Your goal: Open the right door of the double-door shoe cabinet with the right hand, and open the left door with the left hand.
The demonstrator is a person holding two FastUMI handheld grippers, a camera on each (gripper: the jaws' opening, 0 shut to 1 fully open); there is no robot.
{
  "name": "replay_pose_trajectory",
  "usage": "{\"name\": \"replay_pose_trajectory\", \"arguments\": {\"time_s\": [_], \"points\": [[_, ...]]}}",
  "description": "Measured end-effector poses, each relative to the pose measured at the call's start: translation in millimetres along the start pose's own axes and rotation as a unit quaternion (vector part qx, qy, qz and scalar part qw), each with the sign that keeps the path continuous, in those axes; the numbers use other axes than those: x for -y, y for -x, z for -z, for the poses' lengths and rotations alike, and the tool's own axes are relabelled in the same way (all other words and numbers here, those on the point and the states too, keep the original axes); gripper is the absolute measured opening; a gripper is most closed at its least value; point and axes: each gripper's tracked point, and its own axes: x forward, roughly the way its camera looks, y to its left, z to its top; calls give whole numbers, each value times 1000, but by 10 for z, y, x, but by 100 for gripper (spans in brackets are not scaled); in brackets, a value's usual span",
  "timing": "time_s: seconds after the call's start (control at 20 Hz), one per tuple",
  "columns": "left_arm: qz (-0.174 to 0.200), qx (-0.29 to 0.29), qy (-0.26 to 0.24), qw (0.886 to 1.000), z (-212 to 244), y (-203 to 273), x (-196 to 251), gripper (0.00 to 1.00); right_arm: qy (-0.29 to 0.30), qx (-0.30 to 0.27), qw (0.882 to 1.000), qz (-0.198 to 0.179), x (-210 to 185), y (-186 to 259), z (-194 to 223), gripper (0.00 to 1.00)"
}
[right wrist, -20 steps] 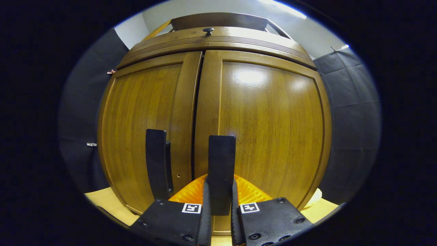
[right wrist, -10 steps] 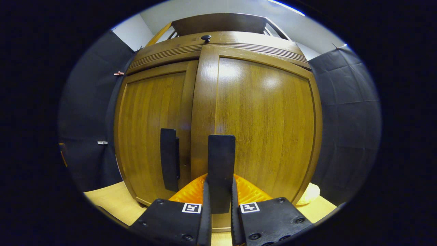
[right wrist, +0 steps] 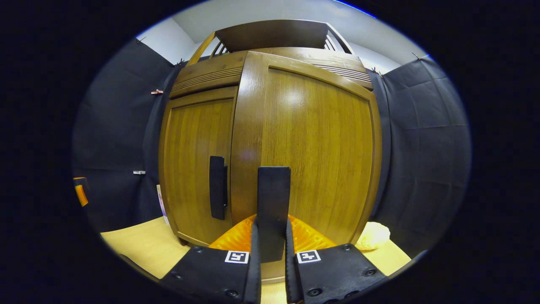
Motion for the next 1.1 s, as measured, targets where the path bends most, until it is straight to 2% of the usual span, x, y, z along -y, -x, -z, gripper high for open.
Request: {"name": "replay_pose_trajectory", "arguments": {"time_s": [0.35,0.5,0.7,0.75,0.8,1.1], "points": [[7,-1,-12,1000,-32,55,245,94,-4,-2,1000,-13,132,245,-11,27],[22,-8,-6,1000,20,33,400,93,-6,-2,1000,-15,214,414,-15,27],[34,-18,2,999,84,8,540,94,-12,-3,1000,-1,406,620,-3,23],[35,-19,2,999,87,4,570,94,-12,-2,1000,2,448,664,-1,25],[36,-21,2,999,103,-4,595,94,-11,-2,1000,5,488,714,6,23],[54,-26,-11,998,137,-30,857,94,-15,-4,1000,24,816,974,-6,25]]}}
